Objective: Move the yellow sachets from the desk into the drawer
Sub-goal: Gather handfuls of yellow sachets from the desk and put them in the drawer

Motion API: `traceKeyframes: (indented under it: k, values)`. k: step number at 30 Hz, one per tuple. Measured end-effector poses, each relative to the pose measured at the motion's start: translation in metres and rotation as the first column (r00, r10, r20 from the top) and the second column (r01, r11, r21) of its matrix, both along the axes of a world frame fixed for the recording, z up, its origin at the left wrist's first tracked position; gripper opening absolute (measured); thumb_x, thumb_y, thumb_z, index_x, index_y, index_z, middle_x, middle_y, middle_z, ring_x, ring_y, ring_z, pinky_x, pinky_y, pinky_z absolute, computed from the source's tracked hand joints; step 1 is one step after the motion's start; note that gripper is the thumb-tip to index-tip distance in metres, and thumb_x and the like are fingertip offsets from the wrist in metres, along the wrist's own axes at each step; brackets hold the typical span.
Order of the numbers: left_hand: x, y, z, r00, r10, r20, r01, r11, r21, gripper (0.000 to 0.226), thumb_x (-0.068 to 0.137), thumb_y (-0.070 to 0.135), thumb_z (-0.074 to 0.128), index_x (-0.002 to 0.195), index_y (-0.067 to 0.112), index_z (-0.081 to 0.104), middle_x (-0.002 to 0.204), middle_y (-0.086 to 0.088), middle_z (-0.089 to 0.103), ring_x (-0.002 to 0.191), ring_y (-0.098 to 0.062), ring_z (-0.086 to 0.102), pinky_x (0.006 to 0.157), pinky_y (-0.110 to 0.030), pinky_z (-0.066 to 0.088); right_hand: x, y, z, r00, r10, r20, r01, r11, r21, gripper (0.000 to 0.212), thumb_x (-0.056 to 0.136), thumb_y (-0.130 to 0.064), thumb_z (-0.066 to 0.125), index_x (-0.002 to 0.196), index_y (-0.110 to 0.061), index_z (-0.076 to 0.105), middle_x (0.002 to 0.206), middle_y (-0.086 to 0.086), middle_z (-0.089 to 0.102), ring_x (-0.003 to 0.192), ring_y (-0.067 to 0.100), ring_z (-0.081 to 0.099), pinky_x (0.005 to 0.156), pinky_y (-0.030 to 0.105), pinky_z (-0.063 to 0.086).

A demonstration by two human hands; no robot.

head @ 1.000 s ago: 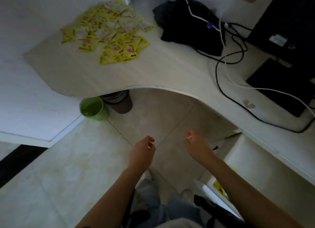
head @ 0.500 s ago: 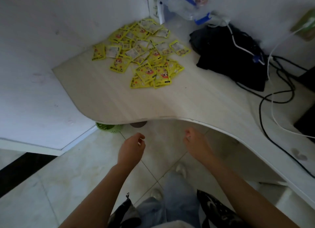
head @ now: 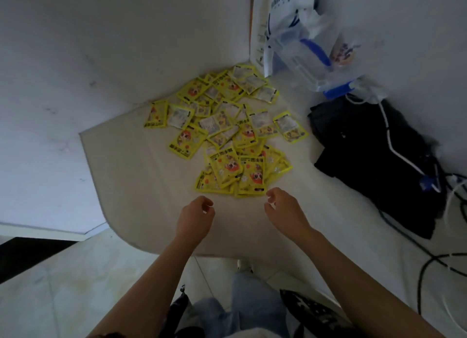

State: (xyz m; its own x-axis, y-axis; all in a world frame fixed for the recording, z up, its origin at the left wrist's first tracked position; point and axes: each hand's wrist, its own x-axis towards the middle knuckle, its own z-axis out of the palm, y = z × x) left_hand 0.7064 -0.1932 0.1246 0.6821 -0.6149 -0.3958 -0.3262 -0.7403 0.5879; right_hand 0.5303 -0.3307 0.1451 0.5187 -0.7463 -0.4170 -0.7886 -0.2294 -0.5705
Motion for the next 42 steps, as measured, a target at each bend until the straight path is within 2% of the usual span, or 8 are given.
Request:
traceKeyframes:
  k: [6, 14, 17, 19, 24, 30, 38, 42]
  values:
    - [0.026, -0.056, -0.004, 0.994, 0.100, -0.038, -0.100, 0.995, 0.007, 0.022, 0.088, 0.019, 0.060, 0.107, 0.011, 0.066, 0.106, -0.008, 0.069, 0.101, -0.027, 0.062, 0.081, -0.029, 0.043, 0.039, -0.056, -0.004, 0.999, -0.024, -0.040, 0.026, 0.999, 0.042, 0.036, 0.093, -0.027, 0.054, 0.126, -0.011, 0.051, 0.125, 0.009, 0.056, 0.110, 0.025, 0.056, 0.090, 0.040, 0.049]
    - [0.046, -0.107, -0.005, 0.951, 0.288, -0.111, -0.282, 0.957, 0.064, 0.038, 0.085, 0.022, 0.062, 0.121, 0.011, 0.058, 0.113, -0.007, 0.065, 0.103, -0.026, 0.060, 0.079, -0.031, 0.045, 0.073, -0.071, -0.020, 0.976, -0.170, -0.132, 0.178, 0.983, 0.051, 0.057, 0.088, -0.040, 0.062, 0.132, -0.010, 0.042, 0.132, 0.011, 0.046, 0.114, 0.031, 0.054, 0.087, 0.040, 0.047]
    - [0.050, -0.118, -0.009, 0.953, 0.282, -0.113, -0.271, 0.957, 0.106, 0.052, 0.082, 0.035, 0.065, 0.126, 0.009, 0.051, 0.120, -0.009, 0.058, 0.107, -0.028, 0.058, 0.089, -0.041, 0.049, 0.083, -0.064, -0.025, 0.961, -0.195, -0.197, 0.205, 0.978, 0.028, 0.066, 0.087, -0.041, 0.062, 0.137, -0.009, 0.034, 0.136, 0.013, 0.038, 0.111, 0.036, 0.056, 0.083, 0.043, 0.048]
    - [0.051, -0.122, -0.012, 0.962, 0.256, -0.096, -0.242, 0.960, 0.140, 0.066, 0.080, 0.045, 0.067, 0.130, 0.007, 0.047, 0.126, -0.011, 0.050, 0.116, -0.031, 0.052, 0.097, -0.046, 0.045, 0.089, -0.059, -0.027, 0.949, -0.222, -0.223, 0.231, 0.973, 0.014, 0.076, 0.086, -0.041, 0.065, 0.142, -0.009, 0.026, 0.138, 0.013, 0.033, 0.109, 0.038, 0.057, 0.081, 0.043, 0.049]
    - [0.051, -0.126, -0.017, 0.983, 0.183, -0.030, -0.171, 0.958, 0.229, 0.083, 0.076, 0.060, 0.066, 0.133, 0.005, 0.041, 0.132, -0.013, 0.042, 0.125, -0.036, 0.039, 0.104, -0.045, 0.034, 0.100, -0.051, -0.028, 0.924, -0.276, -0.263, 0.285, 0.959, -0.006, 0.095, 0.081, -0.040, 0.072, 0.148, -0.010, 0.013, 0.140, 0.015, 0.026, 0.113, 0.041, 0.054, 0.084, 0.046, 0.050]
    - [0.048, -0.124, -0.020, 0.994, 0.077, 0.073, -0.091, 0.972, 0.215, 0.070, 0.078, 0.051, 0.070, 0.127, 0.009, 0.043, 0.128, -0.011, 0.047, 0.121, -0.033, 0.039, 0.099, -0.043, 0.038, 0.102, -0.053, -0.027, 0.918, -0.304, -0.254, 0.315, 0.949, 0.001, 0.091, 0.079, -0.035, 0.075, 0.144, -0.010, 0.018, 0.138, 0.016, 0.028, 0.111, 0.042, 0.055, 0.084, 0.046, 0.049]
    - [0.046, -0.130, -0.019, 0.993, 0.110, 0.045, -0.116, 0.983, 0.145, 0.052, 0.074, 0.022, 0.073, 0.115, 0.017, 0.042, 0.113, -0.008, 0.062, 0.115, -0.030, 0.041, 0.092, -0.042, 0.037, 0.097, -0.057, -0.026, 0.910, -0.326, -0.255, 0.343, 0.939, 0.024, 0.079, 0.076, -0.032, 0.077, 0.135, -0.017, 0.028, 0.130, 0.013, 0.037, 0.111, 0.038, 0.055, 0.087, 0.049, 0.048]
    - [0.045, -0.134, -0.020, 0.990, 0.138, -0.003, -0.136, 0.981, 0.140, 0.055, 0.076, 0.018, 0.072, 0.121, 0.017, 0.040, 0.119, -0.007, 0.063, 0.118, -0.031, 0.040, 0.094, -0.042, 0.035, 0.093, -0.059, -0.029, 0.912, -0.361, -0.196, 0.380, 0.922, 0.072, 0.078, 0.075, -0.029, 0.078, 0.135, -0.021, 0.029, 0.128, 0.008, 0.052, 0.114, 0.034, 0.056, 0.090, 0.048, 0.047]
